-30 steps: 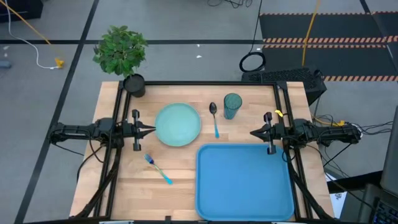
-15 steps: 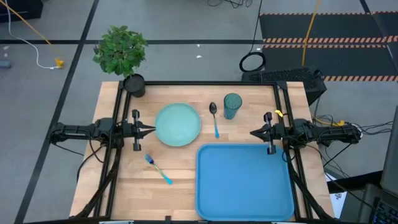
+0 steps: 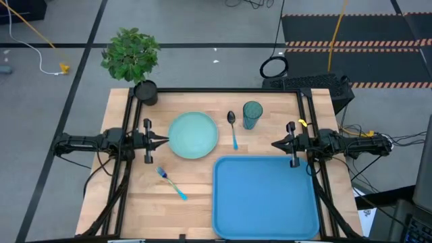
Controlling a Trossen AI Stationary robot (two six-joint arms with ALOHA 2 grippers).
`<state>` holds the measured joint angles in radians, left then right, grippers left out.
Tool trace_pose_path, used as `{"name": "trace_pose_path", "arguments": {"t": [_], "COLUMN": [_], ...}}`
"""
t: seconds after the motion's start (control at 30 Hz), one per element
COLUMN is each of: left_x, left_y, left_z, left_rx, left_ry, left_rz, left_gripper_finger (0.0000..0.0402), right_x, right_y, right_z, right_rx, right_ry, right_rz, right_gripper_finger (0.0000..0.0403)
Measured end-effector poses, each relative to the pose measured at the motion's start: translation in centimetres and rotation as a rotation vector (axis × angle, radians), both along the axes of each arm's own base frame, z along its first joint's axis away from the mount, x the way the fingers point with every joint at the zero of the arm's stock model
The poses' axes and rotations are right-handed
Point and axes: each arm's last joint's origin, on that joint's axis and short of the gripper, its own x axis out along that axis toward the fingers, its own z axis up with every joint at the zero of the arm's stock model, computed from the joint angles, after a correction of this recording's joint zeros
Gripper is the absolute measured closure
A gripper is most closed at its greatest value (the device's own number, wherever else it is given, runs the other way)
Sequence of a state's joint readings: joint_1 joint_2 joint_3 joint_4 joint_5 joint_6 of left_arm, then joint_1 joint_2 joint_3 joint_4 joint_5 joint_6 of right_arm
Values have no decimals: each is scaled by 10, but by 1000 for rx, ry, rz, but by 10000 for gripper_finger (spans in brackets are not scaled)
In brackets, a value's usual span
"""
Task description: Pick and place plate/cup/fork/spoon on tray
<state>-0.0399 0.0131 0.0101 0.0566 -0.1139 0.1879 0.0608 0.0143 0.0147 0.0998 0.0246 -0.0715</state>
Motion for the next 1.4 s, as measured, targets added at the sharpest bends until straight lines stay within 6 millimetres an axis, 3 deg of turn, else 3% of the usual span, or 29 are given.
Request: {"name": "trace_pose_path", "arguments": {"t": [0.73, 0.9, 1.17, 1.4], "left_x": [0, 0, 0, 26], "left_y": [-1, -1, 0, 0], "left_z": [3, 11, 79, 150], "left_rx": [-311, -278, -137, 12], "left_ry": [-56, -86, -97, -18], "left_rz": [-37, -49, 6, 51], "left_gripper_finger": [364, 364, 364, 364], "right_x": [0, 0, 0, 0], "right_y": [0, 0, 0, 0], "right_z": [0, 0, 0, -1], "right_rx": [1, 7, 61, 151], "right_ry": [-1, -1, 6, 13], "right_rz": [0, 0, 4, 11], "right_gripper_finger": [403, 403, 403, 403]}}
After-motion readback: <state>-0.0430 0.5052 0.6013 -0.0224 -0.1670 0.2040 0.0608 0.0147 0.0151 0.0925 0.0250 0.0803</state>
